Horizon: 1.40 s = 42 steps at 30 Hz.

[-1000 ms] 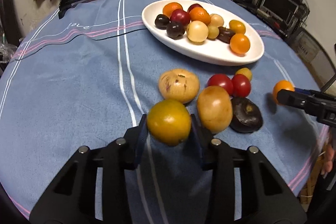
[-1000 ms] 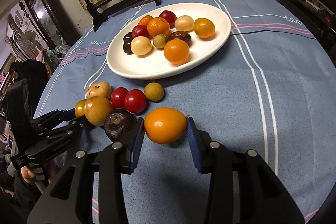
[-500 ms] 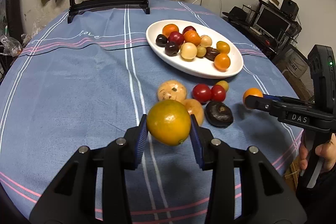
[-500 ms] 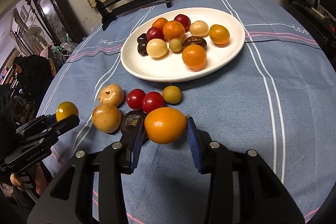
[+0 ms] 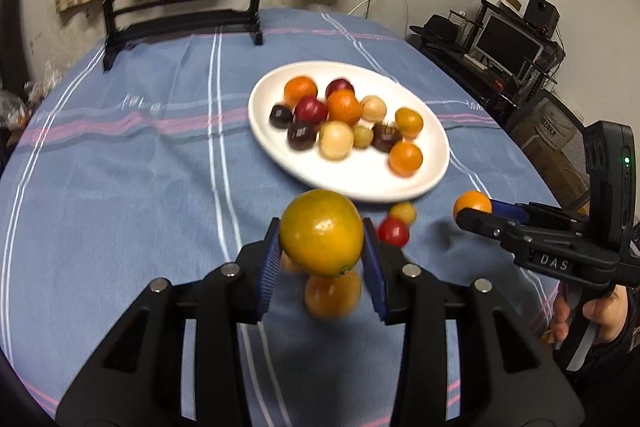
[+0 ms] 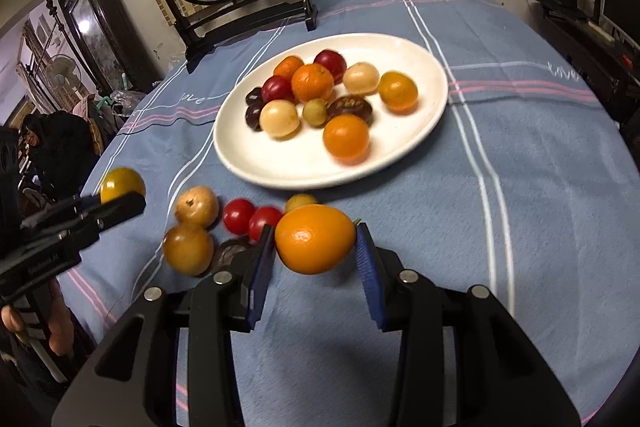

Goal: Organize fruits
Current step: 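Lower the yellow fruit and orange onto the plate and open both tools, then grasp a brown pear with the left tool while the right tool grasps a dark mangosteen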

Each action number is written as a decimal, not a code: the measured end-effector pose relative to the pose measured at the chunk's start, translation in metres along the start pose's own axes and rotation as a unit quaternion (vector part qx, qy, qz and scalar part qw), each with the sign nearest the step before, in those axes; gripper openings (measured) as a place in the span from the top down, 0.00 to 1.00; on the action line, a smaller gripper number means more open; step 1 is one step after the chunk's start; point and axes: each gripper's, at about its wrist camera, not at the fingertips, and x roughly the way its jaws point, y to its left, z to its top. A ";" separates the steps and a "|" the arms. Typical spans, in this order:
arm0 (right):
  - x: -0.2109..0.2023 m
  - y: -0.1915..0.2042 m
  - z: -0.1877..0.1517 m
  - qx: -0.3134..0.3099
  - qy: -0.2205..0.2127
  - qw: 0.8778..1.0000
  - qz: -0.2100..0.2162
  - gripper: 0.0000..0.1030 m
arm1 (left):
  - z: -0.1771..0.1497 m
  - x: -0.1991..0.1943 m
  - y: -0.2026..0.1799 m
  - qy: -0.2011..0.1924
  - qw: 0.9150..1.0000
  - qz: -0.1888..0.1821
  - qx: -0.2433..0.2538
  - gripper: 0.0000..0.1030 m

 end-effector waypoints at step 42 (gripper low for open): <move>-0.005 -0.012 0.040 -0.017 -0.005 0.998 -0.068 0.40 | 0.060 0.030 -0.012 -0.029 0.999 0.016 0.000 0.26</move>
